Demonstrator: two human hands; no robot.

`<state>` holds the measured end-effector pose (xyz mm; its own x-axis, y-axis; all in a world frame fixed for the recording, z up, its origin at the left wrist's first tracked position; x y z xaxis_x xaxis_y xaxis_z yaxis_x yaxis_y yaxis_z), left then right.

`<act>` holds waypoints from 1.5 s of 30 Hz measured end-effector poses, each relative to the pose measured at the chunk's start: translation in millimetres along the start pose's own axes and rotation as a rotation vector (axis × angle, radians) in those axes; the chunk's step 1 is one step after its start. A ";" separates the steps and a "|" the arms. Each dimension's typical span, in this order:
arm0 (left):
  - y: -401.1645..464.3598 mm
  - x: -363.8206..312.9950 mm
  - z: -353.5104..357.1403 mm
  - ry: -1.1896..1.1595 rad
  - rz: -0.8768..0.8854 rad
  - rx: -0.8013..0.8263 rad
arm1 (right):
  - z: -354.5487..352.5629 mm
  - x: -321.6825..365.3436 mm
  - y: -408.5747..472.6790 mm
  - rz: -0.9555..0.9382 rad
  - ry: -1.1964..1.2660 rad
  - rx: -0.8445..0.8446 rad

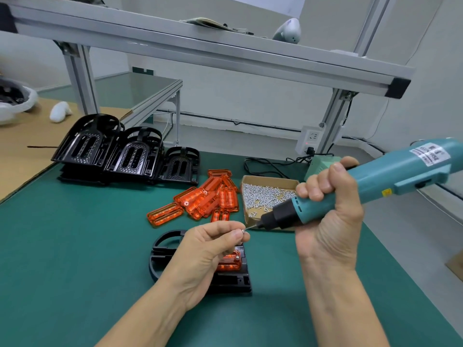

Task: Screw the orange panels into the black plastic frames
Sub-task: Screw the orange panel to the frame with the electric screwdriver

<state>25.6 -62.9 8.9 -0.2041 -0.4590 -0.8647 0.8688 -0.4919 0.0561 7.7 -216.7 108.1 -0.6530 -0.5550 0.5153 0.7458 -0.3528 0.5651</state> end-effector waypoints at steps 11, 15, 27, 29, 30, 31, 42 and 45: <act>-1.8 2.0 -2.5 -0.057 0.028 -0.046 | 5.5 -1.7 -2.5 -0.026 -0.051 0.032; -3.7 -0.2 -2.1 0.036 0.082 -0.100 | 8.4 -3.0 -4.7 -0.058 -0.108 0.074; -5.0 -7.1 -11.2 0.199 0.120 -0.060 | 6.3 -13.9 -3.8 -0.036 -0.076 0.036; -9.3 -16.0 -17.0 0.285 0.132 -0.041 | 6.7 -16.0 -3.4 -0.026 -0.068 0.044; -11.6 -22.8 -23.7 0.324 0.147 -0.067 | 6.9 -17.2 -3.5 -0.020 -0.068 0.052; -14.0 -31.0 -32.3 0.377 0.166 -0.116 | 7.0 -19.2 -3.7 -0.012 -0.071 0.060; -23.0 -30.7 -70.5 1.262 -0.120 -0.161 | 17.9 -67.3 -16.0 0.154 -0.177 0.221; -21.2 -23.6 -71.6 1.233 -0.145 -0.124 | 22.2 -78.5 -17.6 0.180 -0.230 0.264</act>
<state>44.2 11.3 -7.5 0.1991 0.6259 -0.7541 0.9240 -0.3762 -0.0682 42.9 -150.2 72.1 -0.5494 -0.3967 0.7354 0.8112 -0.0420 0.5833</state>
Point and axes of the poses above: each hand's wrist, its own y-axis towards the middle knuckle, its own z-axis out of the palm, x = y × z, the point moved 6 cm from there along y, towards the middle knuckle, and after that the axes turned 12 degrees about x, right-handed, at the moved point
